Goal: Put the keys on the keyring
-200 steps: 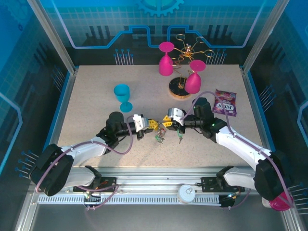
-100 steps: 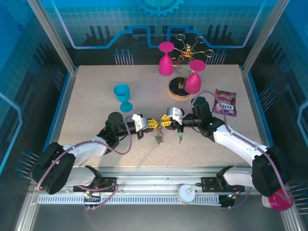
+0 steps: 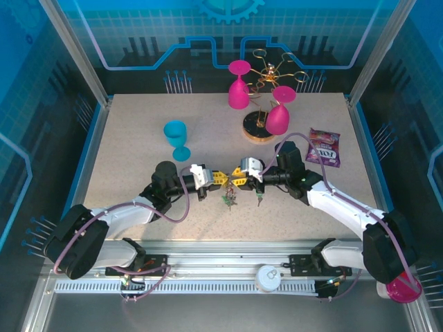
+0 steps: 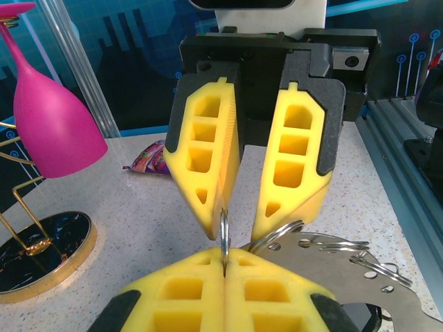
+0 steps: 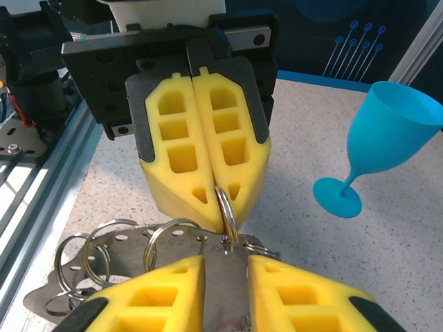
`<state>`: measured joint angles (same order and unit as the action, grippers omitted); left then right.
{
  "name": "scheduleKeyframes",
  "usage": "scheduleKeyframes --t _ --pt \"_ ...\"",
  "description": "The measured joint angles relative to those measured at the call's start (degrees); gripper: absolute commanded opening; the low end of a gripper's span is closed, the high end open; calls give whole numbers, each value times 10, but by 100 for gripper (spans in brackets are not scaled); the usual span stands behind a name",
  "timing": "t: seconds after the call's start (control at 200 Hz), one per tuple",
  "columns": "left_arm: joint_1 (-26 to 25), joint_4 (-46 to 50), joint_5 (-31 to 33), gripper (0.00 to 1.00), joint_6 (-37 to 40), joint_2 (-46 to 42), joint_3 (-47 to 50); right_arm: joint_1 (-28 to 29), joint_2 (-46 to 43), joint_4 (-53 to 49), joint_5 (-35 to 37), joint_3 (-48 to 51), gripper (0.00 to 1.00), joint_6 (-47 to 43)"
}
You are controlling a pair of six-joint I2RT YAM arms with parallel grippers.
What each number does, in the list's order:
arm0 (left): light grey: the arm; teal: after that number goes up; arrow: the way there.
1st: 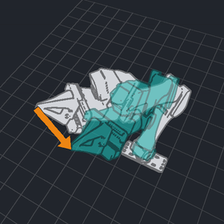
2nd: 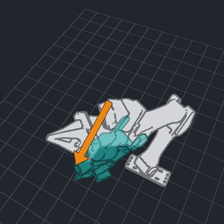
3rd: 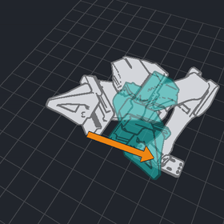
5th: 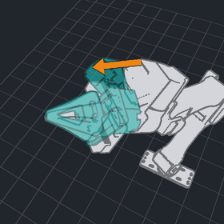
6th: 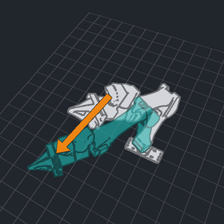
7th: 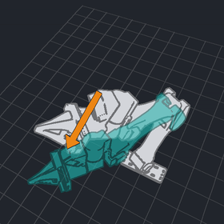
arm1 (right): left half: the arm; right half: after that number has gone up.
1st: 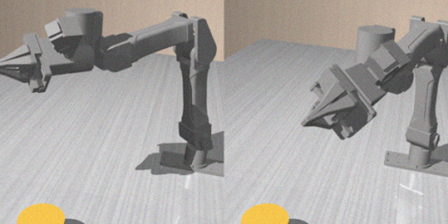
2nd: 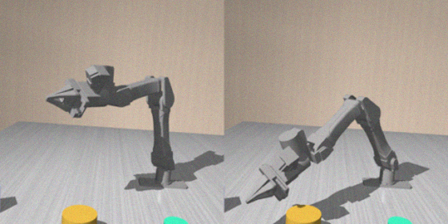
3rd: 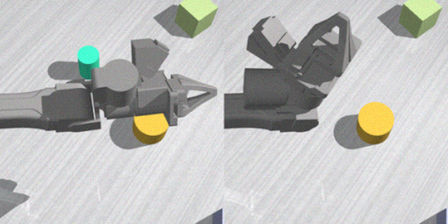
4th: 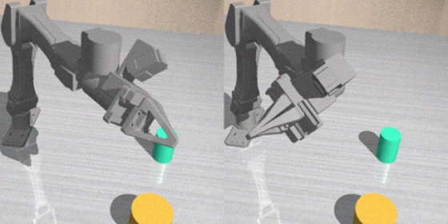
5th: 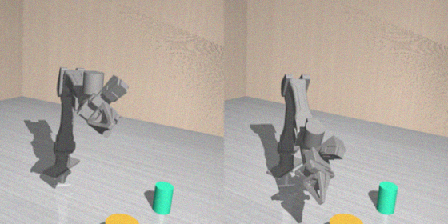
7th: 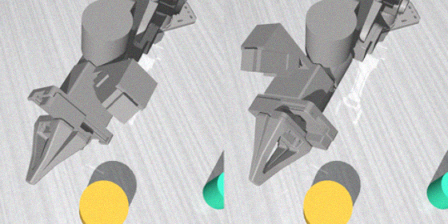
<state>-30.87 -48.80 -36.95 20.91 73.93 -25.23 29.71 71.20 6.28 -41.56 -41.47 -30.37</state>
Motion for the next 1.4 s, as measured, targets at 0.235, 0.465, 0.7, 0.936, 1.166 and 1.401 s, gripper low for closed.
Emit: scheduleKeyframes --t 0.235,0.465,0.7,0.936,1.166,1.401 --pt "0 0 -5 0 0 0 0 1 1 18 -10 0 21 7" --pt "0 0 -13 0 0 1 0 7 11 20 -19 -2 17 9" --pt "1 0 -15 0 0 4 0 8 19 28 -24 -2 0 18" --pt "0 3 -1 18 3 4 0 9 19 5 -16 -13 0 16" --pt "0 114 38 18 34 -27 -29 19 32 -111 26 -88 0 -14" --pt "1 231 54 18 78 -50 -68 46 59 -223 99 -162 0 -62"
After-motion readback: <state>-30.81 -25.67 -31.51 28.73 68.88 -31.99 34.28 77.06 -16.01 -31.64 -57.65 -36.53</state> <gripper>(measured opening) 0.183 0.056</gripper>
